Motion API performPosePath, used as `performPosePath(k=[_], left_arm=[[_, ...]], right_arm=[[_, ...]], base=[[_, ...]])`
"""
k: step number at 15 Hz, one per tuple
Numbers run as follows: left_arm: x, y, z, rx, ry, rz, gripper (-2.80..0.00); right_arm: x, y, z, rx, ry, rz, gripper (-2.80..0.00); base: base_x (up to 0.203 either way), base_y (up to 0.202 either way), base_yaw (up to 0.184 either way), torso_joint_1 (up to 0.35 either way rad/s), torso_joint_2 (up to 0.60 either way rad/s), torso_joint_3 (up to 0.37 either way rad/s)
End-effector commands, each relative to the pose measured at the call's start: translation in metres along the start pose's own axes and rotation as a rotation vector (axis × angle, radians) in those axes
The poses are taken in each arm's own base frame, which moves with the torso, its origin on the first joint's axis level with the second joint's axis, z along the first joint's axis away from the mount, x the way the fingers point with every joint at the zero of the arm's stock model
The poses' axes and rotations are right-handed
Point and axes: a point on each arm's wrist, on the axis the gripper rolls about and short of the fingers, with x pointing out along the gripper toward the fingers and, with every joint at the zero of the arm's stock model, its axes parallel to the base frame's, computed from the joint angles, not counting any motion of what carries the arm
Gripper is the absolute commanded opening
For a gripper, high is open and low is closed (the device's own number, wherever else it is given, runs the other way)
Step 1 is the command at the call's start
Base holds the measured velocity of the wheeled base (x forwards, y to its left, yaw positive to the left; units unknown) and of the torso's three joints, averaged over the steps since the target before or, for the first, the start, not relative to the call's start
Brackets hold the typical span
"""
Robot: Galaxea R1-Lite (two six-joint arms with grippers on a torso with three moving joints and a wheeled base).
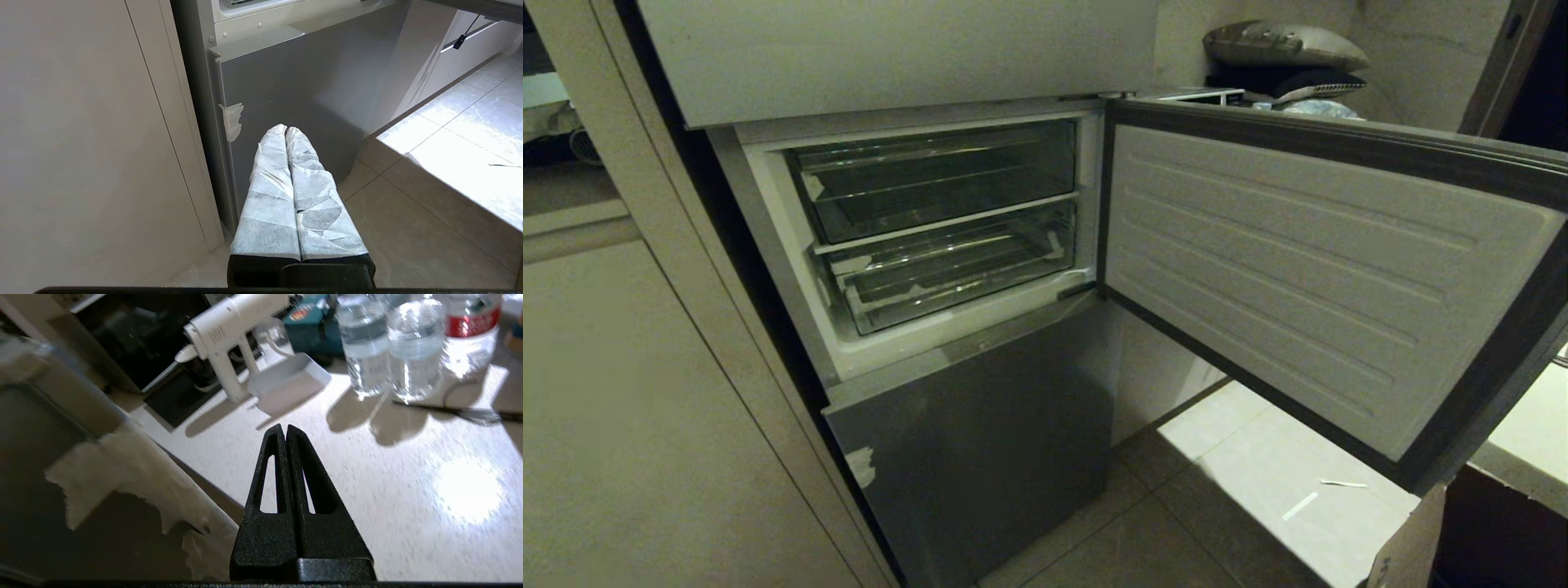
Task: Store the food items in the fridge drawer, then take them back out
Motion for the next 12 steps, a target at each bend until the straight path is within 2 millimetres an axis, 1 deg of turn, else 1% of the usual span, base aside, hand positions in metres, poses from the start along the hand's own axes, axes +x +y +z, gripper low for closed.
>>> performPosePath(k=[1,5,8,10,12], left_arm=[[0.000,0.000,0.000,0.000,0.001,0.001,-2.80],[0.000,0.000,0.000,0.000,0.001,0.001,-2.80],[0.000,0.000,0.000,0.000,0.001,0.000,-2.80],[0.000,0.000,0.000,0.000,0.001,-0.001,-2.80],[0.000,0.000,0.000,0.000,0.001,-0.001,-2.80]], right_arm=[[0.004,0.002,-0.003,-0.001,0.010,0.037,-2.80],[-0.008,0.021,-0.013,-0.013,0.038,0.128,-2.80],[-0.016,0.029,-0.020,-0.012,0.055,0.161,-2.80],[-0.027,0.036,-0.024,-0.017,0.053,0.189,-2.80],[-0.045,0.043,-0.030,-0.022,0.047,0.221,-2.80]], base=[[0.000,0.000,0.000,0.000,0.00,0.000],[0.000,0.000,0.000,0.000,0.00,0.000],[0.000,0.000,0.000,0.000,0.00,0.000],[0.000,0.000,0.000,0.000,0.00,0.000],[0.000,0.000,0.000,0.000,0.00,0.000]])
